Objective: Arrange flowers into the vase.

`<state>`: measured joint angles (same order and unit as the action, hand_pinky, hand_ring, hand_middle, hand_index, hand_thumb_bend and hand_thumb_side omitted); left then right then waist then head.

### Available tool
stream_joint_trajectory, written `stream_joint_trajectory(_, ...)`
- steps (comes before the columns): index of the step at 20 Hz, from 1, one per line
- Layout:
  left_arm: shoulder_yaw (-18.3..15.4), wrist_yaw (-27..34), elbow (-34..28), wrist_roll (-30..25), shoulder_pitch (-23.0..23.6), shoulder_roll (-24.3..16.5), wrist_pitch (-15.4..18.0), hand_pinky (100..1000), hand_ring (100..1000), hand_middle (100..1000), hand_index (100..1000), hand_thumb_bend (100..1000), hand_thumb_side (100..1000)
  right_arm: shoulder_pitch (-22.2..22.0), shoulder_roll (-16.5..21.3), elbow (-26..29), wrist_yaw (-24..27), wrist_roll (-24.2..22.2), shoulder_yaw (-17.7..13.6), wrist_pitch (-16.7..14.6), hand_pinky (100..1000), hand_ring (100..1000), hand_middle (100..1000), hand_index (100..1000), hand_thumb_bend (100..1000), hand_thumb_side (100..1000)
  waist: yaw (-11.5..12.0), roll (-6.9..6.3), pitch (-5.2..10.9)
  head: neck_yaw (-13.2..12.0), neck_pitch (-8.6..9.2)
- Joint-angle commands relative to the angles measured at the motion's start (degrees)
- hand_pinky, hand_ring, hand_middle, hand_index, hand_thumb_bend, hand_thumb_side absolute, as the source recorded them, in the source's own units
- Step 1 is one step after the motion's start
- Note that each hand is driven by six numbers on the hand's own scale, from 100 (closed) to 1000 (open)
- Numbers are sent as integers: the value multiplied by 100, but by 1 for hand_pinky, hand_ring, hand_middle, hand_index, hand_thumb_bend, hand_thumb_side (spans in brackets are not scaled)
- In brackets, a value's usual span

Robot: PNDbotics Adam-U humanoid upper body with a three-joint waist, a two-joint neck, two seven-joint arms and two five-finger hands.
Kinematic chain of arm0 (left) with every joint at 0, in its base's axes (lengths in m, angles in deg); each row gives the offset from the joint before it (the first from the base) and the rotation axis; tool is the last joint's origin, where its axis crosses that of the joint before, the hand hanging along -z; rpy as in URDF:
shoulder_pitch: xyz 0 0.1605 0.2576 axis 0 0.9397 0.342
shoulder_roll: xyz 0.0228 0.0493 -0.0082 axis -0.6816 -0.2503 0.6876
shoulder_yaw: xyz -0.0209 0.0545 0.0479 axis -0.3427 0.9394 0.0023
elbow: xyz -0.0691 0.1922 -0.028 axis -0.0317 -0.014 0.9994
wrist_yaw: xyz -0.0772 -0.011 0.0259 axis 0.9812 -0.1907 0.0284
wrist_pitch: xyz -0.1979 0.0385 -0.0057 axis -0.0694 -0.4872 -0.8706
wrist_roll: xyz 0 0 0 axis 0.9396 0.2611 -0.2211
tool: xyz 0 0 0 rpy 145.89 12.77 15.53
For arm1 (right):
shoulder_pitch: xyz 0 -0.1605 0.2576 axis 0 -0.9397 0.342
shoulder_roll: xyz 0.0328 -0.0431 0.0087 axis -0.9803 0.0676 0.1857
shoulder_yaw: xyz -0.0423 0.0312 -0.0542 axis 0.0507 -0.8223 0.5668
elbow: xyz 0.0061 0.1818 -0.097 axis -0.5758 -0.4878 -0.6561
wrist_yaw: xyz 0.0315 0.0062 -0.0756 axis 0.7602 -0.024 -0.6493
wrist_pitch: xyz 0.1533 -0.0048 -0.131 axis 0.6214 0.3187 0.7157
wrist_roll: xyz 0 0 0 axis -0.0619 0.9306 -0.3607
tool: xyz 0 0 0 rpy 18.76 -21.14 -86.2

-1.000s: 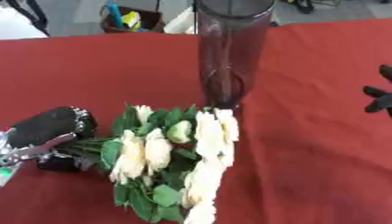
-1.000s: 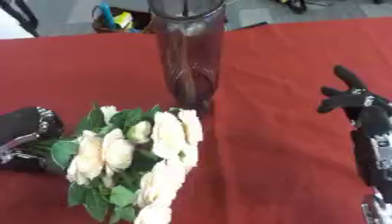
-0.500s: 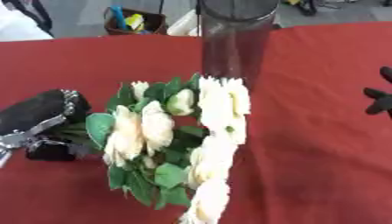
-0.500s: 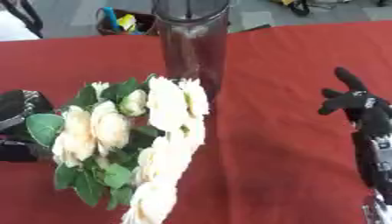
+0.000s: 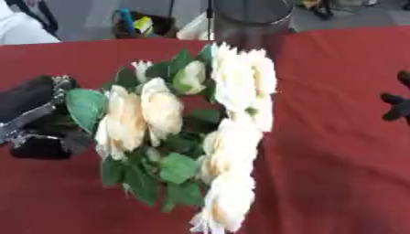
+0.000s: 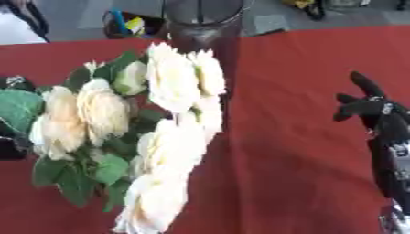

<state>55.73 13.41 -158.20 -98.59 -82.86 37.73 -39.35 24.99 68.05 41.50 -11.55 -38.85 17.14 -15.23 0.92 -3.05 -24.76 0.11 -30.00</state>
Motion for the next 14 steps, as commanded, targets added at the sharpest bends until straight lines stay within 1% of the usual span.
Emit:
stream_joint_trajectory(1,-229,629,-202,-48,-138,-175,-248,100,100,100,100,100,340,10,141,114,60,11,-24,-32,862,1000,516,665,100,924,29,12,188,10,-49)
stream_joint_trajectory(7,-377,1742,-398,156,-352,-116,-887,100,100,100,100,100,406,50,315,114,314,103,-3,-73,856,998,525,672,100,924,126,49,354,8,-184)
stream_joint_trajectory(11,-440,2320,-536,375,-471,-68,-1290,100,100,100,100,100,449,45,399,114,455,146,-14,-62,854,994,528,673,100,924,168,41,451,-9,-244)
stream_joint_trajectory(14,-497,2676,-639,522,-524,-59,-1535,100,100,100,100,100,459,35,425,114,508,143,-17,-30,854,993,529,673,100,924,203,24,511,-17,-288)
